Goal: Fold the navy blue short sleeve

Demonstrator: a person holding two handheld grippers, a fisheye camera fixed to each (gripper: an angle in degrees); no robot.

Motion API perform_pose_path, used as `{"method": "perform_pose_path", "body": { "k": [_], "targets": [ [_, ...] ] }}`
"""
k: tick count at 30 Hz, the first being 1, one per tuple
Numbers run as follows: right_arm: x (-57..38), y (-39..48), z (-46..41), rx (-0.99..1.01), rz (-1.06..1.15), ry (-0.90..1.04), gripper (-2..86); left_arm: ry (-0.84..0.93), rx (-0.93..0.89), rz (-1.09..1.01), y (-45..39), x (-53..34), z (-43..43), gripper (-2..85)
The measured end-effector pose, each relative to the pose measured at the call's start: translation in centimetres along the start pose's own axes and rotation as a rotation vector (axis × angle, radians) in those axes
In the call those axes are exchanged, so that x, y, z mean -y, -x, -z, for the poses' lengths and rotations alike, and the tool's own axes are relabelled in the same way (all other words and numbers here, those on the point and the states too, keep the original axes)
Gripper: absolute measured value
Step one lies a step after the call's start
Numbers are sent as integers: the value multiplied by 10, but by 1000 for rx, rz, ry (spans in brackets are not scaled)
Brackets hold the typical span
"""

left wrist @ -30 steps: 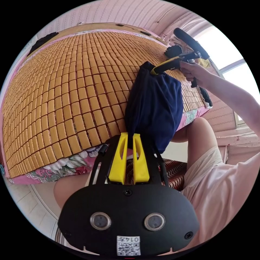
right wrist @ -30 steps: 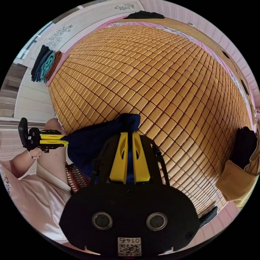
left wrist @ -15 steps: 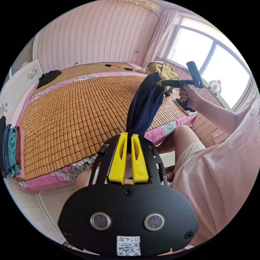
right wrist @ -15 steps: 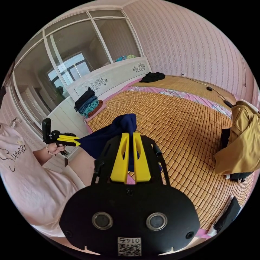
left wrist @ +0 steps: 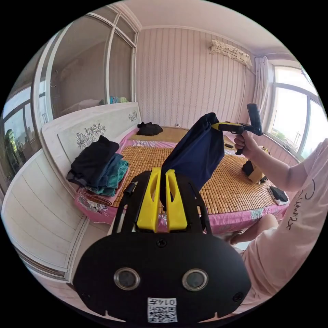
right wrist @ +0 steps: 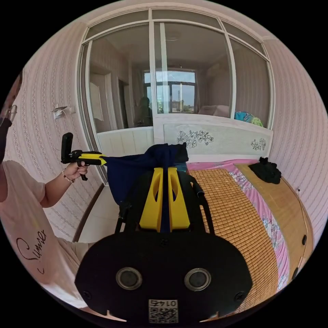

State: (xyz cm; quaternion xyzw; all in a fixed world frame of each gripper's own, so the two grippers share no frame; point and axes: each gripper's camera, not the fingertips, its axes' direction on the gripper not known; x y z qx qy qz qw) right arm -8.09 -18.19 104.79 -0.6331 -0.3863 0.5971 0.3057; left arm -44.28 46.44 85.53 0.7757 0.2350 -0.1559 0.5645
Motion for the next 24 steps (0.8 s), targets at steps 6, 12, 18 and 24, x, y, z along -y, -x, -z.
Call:
{"method": "perform_pose_path", "body": {
  "k": [6, 12, 18, 24],
  "targets": [
    [204, -43, -189, 17, -61, 211, 78, -22, 247, 256, 168, 72, -13, 77],
    [192, -85, -293, -25, -270, 413, 123, 163, 403, 555, 266, 25, -69, 109],
    [-52, -75, -224, -65, -258, 586, 106, 188, 291, 359, 152, -93, -81, 82],
    [-292, 5, -4, -394, -719, 745, 76, 186, -118, 139, -19, -172, -99, 39]
  ]
}}
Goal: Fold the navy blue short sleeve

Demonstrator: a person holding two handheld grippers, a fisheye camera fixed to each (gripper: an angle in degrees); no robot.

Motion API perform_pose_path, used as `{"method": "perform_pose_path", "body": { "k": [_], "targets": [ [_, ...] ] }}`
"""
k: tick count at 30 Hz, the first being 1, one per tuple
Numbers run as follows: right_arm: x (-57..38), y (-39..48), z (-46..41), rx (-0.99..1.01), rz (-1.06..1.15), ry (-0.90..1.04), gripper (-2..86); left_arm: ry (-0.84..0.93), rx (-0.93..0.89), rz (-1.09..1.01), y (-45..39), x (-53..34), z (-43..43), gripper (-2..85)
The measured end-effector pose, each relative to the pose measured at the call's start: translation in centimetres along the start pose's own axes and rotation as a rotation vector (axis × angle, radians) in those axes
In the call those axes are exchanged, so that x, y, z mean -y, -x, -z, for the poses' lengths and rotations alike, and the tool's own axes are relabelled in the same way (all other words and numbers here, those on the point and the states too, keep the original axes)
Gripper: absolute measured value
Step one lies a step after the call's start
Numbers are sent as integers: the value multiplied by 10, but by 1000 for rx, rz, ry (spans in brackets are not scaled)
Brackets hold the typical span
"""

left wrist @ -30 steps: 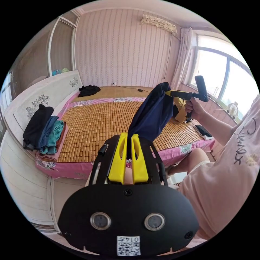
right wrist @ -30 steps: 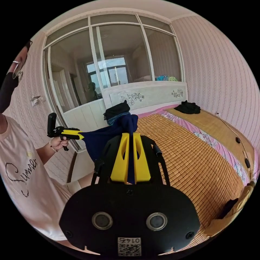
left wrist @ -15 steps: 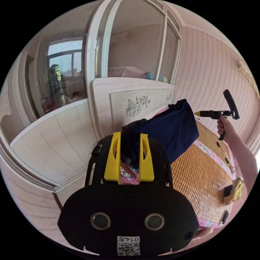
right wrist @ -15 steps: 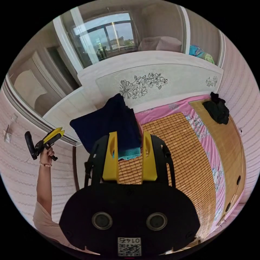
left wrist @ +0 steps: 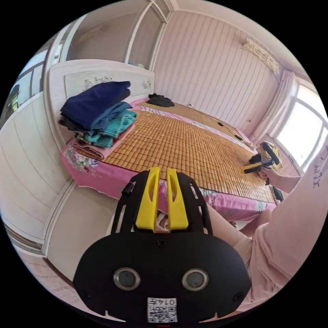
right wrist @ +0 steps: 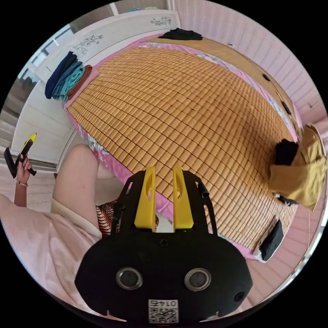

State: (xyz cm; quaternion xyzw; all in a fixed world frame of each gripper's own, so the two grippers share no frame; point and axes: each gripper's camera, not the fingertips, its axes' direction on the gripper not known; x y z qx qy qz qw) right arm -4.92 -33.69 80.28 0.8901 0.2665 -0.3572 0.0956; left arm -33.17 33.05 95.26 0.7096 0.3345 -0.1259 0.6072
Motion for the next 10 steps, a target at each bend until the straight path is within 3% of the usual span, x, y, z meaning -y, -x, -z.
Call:
{"method": "perform_pose_path", "body": {
  "k": [6, 10],
  "targets": [
    [-217, -88, 89, -293, -501, -272, 15, -22, -424, -333, -186, -7, -67, 12],
    [-306, -119, 103, -306, -689, -352, 49, 43, -716, -565, -311, -6, -108, 27]
  ]
}}
